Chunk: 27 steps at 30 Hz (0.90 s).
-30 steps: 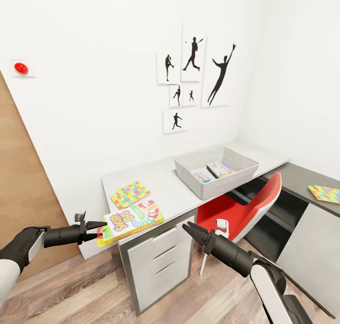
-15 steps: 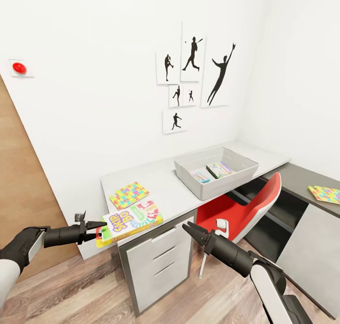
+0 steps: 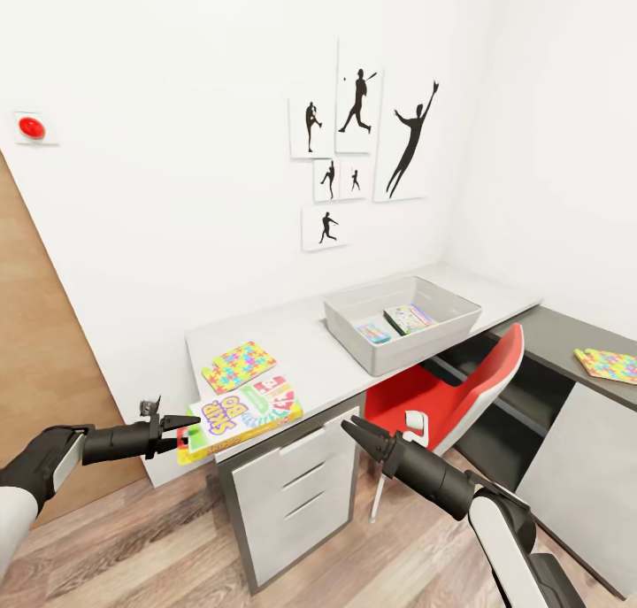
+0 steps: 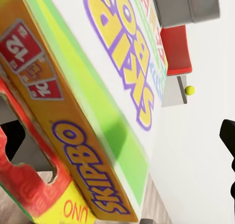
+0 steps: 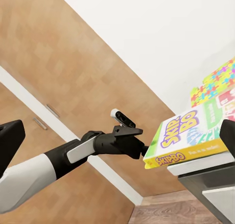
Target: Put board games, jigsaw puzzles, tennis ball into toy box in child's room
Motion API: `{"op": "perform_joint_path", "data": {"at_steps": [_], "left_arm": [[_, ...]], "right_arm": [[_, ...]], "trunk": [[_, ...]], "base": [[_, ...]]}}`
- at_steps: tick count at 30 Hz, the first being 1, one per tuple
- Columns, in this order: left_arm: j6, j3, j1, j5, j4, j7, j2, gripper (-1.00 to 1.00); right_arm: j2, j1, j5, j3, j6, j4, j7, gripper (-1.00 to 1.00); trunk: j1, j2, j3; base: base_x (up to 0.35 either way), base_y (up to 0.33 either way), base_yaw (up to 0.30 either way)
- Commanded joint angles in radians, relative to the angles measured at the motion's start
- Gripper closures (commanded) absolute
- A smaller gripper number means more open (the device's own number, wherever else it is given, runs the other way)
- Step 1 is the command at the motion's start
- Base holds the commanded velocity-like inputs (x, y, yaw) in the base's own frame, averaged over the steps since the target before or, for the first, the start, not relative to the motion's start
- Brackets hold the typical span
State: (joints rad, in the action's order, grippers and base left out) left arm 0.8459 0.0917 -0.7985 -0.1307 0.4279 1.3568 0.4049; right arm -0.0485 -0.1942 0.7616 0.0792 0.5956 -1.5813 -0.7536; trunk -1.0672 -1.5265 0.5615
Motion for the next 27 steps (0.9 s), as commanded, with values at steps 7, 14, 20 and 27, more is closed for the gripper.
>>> {"op": "perform_joint_path", "data": {"at_steps": [7, 14, 20, 27], "left_arm": [[0.01, 0.0, 0.0, -0.001, 0.0, 0.003, 0.0, -1.0], [0.01, 0.001, 0.001, -0.001, 0.0, 0.003, 0.0, -1.0], [0.01, 0.0, 0.001, -0.002, -0.001, 0.001, 0.0, 1.0], [0.01, 0.002, 0.001, -0.003, -0.001, 0.005, 0.001, 1.0]], "right_arm": [[-0.001, -0.001, 0.008, 0.001, 0.007, 0.0, 0.002, -1.0], [-0.001, -0.001, 0.007, 0.001, 0.007, 0.0, 0.002, -1.0], [-0.001, -0.001, 0.007, 0.001, 0.007, 0.0, 0.002, -1.0], [0.0, -0.001, 0.006, 0.001, 0.007, 0.0, 0.002, -1.0]], "trunk": [[0.0, -0.001, 0.001], [0.0, -0.001, 0.001], [0.0, -0.001, 0.001], [0.0, -0.001, 0.001]], "base": [[0.0, -0.006, 0.0], [0.0, 0.0, 0.0], [0.0, 0.0, 0.0], [0.0, 0.0, 0.0]]}}
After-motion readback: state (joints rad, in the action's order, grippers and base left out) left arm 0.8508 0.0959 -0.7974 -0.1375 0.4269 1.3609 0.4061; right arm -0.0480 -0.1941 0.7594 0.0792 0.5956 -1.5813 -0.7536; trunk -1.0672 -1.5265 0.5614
